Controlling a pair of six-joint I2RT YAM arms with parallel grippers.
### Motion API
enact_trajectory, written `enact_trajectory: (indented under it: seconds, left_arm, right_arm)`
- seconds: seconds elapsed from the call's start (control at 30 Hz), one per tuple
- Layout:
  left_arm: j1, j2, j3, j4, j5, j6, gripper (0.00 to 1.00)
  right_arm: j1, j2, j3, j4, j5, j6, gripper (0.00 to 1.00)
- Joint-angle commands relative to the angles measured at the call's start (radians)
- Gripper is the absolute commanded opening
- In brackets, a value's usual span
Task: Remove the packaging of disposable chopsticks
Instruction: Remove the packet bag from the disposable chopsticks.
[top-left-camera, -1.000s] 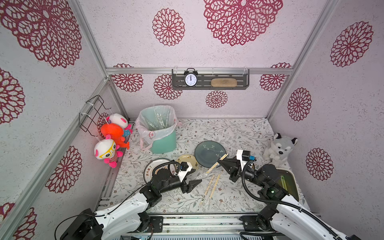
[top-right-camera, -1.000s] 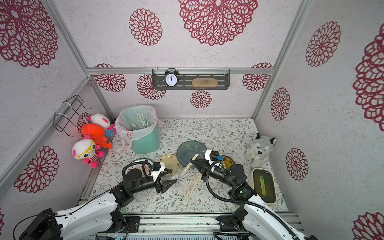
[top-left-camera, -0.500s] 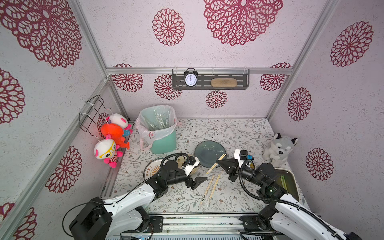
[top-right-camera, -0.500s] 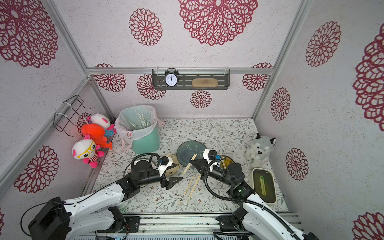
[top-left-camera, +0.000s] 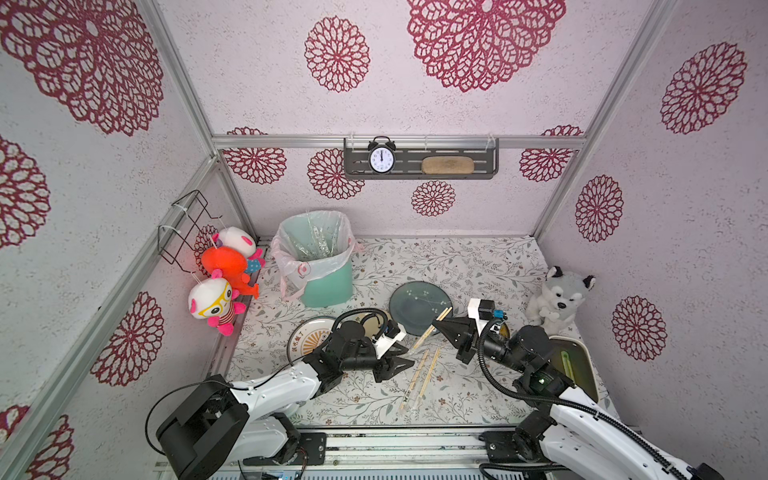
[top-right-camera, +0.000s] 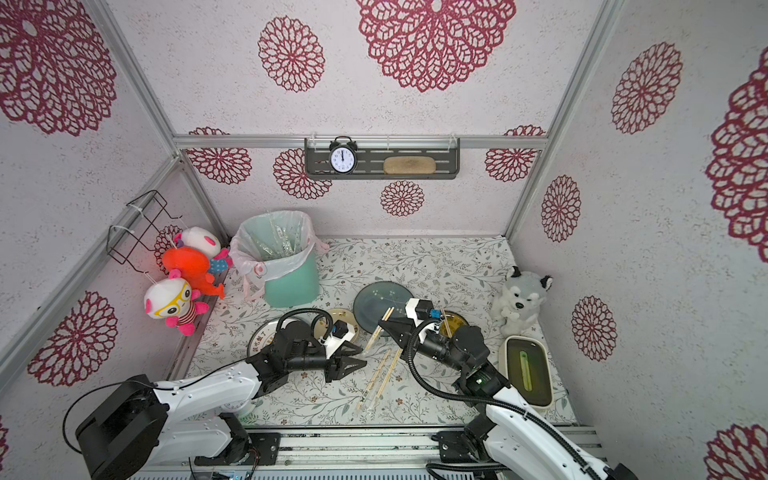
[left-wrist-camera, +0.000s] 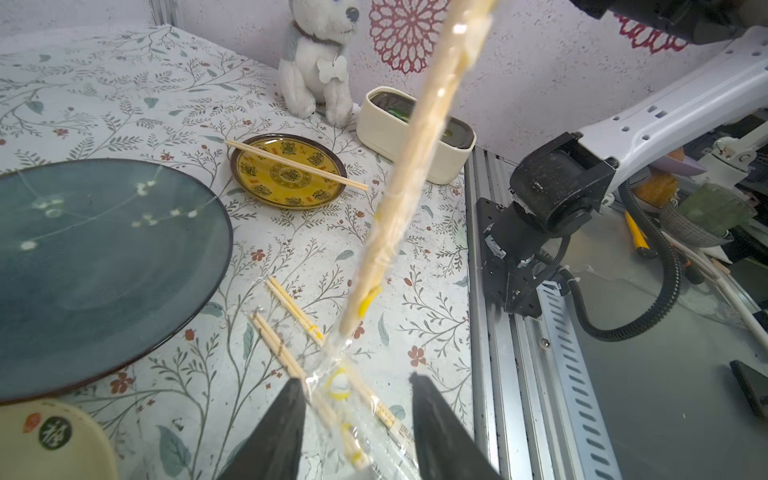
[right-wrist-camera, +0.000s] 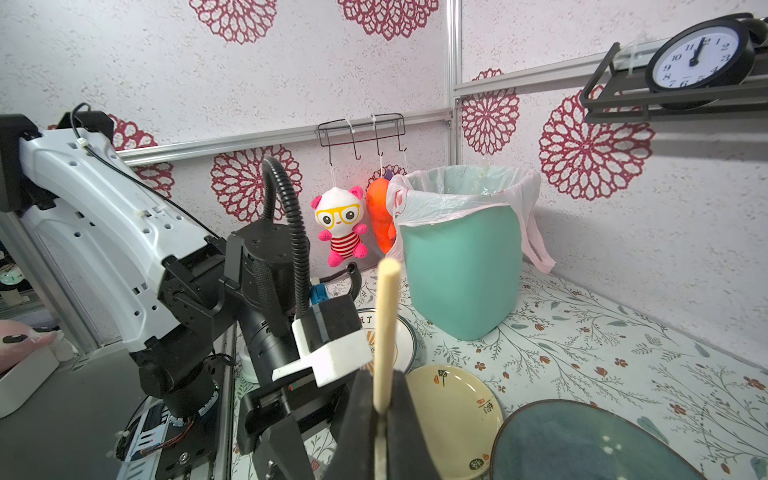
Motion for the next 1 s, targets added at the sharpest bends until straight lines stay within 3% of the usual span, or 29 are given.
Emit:
enact_trajectory:
  seconds: [0.0, 0.07, 0.3, 0.43, 0.53, 0.57, 0.8, 0.97]
  left_arm:
    - [-0.004, 0.010, 0.011, 0.094, -0.004, -0.012, 0.52]
    - [-0.003, 0.005, 0.013, 0.097, -0.020, -0.012, 0.62]
    - [-0.001, -0.022, 0.044, 0.030, -0.047, 0.032, 0.63]
    - [-0.001, 0.020, 0.052, 0.058, -0.011, 0.025, 0.47]
    - [0.000, 0.024, 0.057, 0.058, -0.006, 0.016, 0.03]
    - [0.000, 0.021, 0.050, 0.058, -0.004, 0.016, 0.00]
    - [0.000, 0.063, -0.017, 0.104, 0.016, -0.010, 0.00]
    - [0.000, 0.108, -0.109, 0.204, -0.046, -0.055, 0.00]
  right_arm:
    - [-0.005, -0.011, 0.013, 0.079, -0.036, 0.033, 0.00]
    - [-0.005, -0.009, 0.013, 0.076, -0.044, 0.035, 0.00]
    - [-0.005, -0.015, 0.003, 0.082, -0.051, 0.045, 0.00]
    - [-0.007, -0.016, -0.001, 0.105, -0.063, 0.056, 0.00]
    - [-0.008, -0.011, -0.004, 0.116, -0.058, 0.060, 0.00]
    - [-0.011, -0.012, -0.002, 0.114, -0.047, 0.061, 0.00]
    - [-0.030, -0.017, 0.035, 0.101, 0.024, 0.057, 0.00]
    - [-0.063, -0.030, 0.108, 0.015, 0.082, 0.015, 0.00]
